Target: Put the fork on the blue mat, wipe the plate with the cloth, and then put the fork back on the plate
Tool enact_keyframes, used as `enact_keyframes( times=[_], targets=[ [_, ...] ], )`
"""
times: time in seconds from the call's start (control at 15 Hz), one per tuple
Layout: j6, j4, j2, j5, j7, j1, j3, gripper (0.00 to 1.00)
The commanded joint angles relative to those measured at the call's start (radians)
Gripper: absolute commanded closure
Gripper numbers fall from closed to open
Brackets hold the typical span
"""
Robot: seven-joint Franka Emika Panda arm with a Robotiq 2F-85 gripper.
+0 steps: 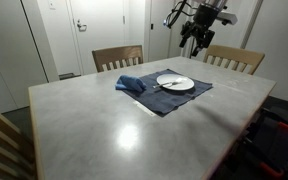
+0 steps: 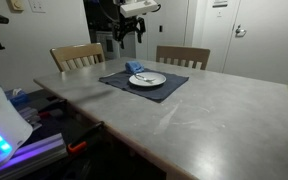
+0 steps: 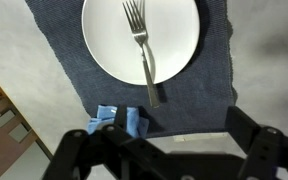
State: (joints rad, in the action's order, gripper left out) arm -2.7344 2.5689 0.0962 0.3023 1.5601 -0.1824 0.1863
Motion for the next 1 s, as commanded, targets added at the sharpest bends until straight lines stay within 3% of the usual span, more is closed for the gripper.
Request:
enact_keyframes(
  times=[0.0, 0.4, 0.53, 0.8, 0.93],
  targets=[
    [-0.006, -0.05, -0.087, 0.076, 0.099, 0.044, -0.036, 0.0],
    [0.003, -0.025, -0.05, 0.041, 0.045, 0.086, -0.084, 0.0],
    [-0.005, -0.027, -0.075, -0.002, 0.033, 0.084, -0.098, 0.0],
    [-0.002, -0.057, -0.152, 0.072, 0.143, 0.087, -0.136, 0.0],
    [-0.013, -0.068, -0.195, 0.02, 0.129, 0.105, -0.155, 0.0]
  ],
)
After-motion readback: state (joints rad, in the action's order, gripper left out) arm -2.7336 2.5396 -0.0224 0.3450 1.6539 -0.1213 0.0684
